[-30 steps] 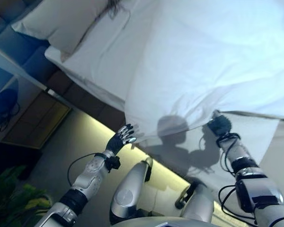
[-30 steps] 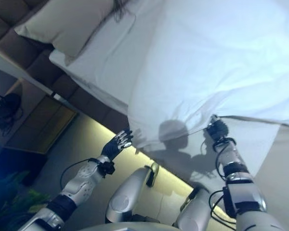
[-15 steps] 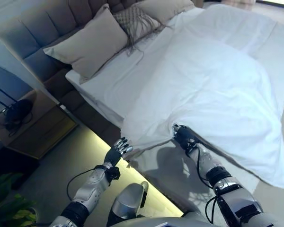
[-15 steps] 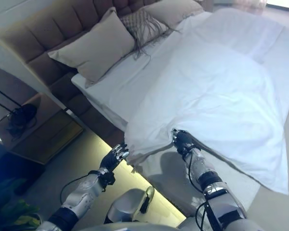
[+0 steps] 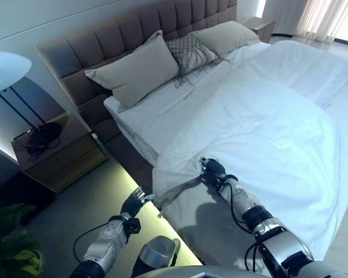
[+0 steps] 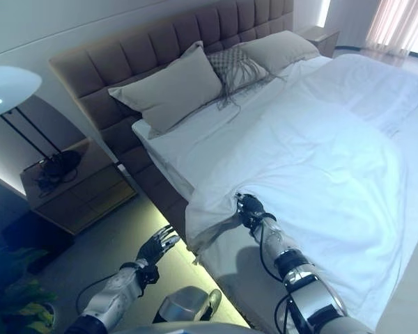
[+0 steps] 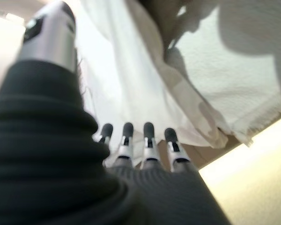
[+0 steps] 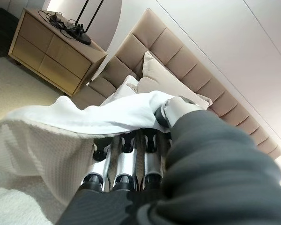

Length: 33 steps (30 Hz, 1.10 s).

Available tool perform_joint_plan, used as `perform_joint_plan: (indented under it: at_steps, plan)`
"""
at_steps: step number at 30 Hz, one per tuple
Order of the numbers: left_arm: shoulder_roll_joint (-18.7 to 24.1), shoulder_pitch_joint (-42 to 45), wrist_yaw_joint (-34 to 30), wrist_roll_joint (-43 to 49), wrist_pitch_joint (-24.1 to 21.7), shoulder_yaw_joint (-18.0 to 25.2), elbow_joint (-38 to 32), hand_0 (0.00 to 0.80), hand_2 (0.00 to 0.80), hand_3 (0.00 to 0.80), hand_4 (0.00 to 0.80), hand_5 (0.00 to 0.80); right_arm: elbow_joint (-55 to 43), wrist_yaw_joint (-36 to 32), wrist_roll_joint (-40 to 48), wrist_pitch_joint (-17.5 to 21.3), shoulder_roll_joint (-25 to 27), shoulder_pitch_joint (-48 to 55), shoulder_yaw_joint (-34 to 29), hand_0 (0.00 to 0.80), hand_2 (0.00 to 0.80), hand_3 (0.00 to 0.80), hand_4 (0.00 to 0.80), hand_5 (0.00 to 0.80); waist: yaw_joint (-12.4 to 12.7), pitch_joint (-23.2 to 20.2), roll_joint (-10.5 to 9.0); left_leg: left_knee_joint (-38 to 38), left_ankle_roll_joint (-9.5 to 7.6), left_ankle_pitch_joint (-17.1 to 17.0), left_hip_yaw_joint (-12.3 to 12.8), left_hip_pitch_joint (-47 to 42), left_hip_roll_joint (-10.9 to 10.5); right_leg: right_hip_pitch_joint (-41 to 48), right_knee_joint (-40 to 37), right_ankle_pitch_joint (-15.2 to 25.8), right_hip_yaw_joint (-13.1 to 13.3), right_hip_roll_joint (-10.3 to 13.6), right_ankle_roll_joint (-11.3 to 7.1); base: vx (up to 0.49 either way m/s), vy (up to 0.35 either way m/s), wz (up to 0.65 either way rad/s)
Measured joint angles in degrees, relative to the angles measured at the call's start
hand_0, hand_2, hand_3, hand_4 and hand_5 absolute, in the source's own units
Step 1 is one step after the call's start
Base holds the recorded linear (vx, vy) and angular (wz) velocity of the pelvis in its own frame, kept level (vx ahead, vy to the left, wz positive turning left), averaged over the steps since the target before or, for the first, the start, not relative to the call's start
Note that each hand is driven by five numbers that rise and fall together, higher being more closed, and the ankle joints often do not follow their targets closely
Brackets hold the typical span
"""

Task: Make the bed neatly

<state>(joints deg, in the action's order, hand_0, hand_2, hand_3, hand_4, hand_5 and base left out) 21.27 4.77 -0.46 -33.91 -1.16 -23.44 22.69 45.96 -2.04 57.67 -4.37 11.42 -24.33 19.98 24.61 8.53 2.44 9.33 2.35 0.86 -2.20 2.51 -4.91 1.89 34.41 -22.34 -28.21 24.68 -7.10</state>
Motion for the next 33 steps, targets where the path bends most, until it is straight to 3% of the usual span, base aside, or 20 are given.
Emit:
perform_joint_plan:
  at_steps: [3,9,13,17,21,26,33]
  plan:
    - [0.32,0.15,0.13,6.50,0.27,-0.16,-0.58,0.000,0.000,0.000,0.000,0.000,-0.92,-0.05,-0.02,-0.06,-0.03,1.42,0.06,0.800,0.800,0.800,0.800,0.800,-0.25,-0.56,-0.10,-0.48,-0.04,-0.40,0.27,-0.47,0.46,-0.16,-0.34,-0.20,-0.06,-0.45,0.26,0.024,-0.052,-0.01]
    - [6.74,-7.78,14.53,51.46,0.92,-10.01,-1.56,0.000,0.000,0.000,0.000,0.000,-1.17,-2.06,0.53,-0.48,-0.11,2.09,1.52,0.800,0.800,0.800,0.800,0.800,-2.69,-1.24,-0.37,-0.63,0.36,-0.84,1.96,-1.09,0.75,-0.03,-0.71,0.26,0.37,-0.58,-0.34,0.041,-0.009,-0.05]
    - [6.77,-13.42,17.53,62.61,5.02,-13.86,-1.32,0.000,0.000,0.000,0.000,0.000,-3.26,-2.47,1.59,-1.94,-0.48,2.17,3.51,0.800,0.800,0.800,0.800,0.800,-5.53,-1.41,-0.22,-1.05,0.29,-0.77,3.55,-2.26,0.80,-0.12,-0.71,0.37,1.81,-0.55,-0.45,0.076,0.055,-0.16]
    - [2.76,-15.05,20.32,64.97,10.59,-19.27,1.55,0.000,0.000,0.000,0.000,0.000,-6.09,-2.60,1.22,-4.00,-1.26,2.71,4.69,0.800,0.800,0.800,0.800,0.800,-9.45,-1.72,0.58,-2.04,0.17,-0.71,5.28,-3.79,0.73,-0.88,-0.49,0.36,4.20,-0.44,-0.46,0.082,0.138,-0.25]
    - [-2.94,-16.54,25.97,63.64,16.06,-22.54,5.69,0.000,0.000,0.000,0.000,0.000,-10.56,-2.37,-0.40,-7.83,0.04,2.69,5.50,0.800,0.800,0.800,0.800,0.800,-12.62,-1.94,3.14,-1.75,-0.21,-0.67,6.90,-3.00,-0.05,-3.75,1.06,0.43,6.79,0.60,-0.71,0.026,0.229,-0.25]
    - [-10.15,-21.58,33.02,53.49,19.55,-22.75,8.77,0.000,0.000,0.000,0.000,0.000,-12.39,-0.95,-0.77,-14.05,3.08,-0.08,5.66,0.800,0.800,0.800,0.800,0.800,-14.68,-1.87,7.16,0.20,-0.84,-1.01,8.54,2.08,-1.22,-11.95,5.50,0.34,10.93,2.29,-0.80,-0.130,0.109,-0.19]
    - [-13.80,-23.43,37.14,43.22,22.86,-22.88,10.91,0.000,0.000,0.000,0.000,0.000,-14.98,2.04,-3.03,-19.17,3.60,-3.49,6.41,0.800,0.800,0.800,0.800,0.800,-16.26,-0.22,8.17,1.33,-0.61,-1.43,10.88,5.00,-1.03,-18.24,9.17,-0.25,14.89,2.59,0.37,0.022,0.076,-0.15]
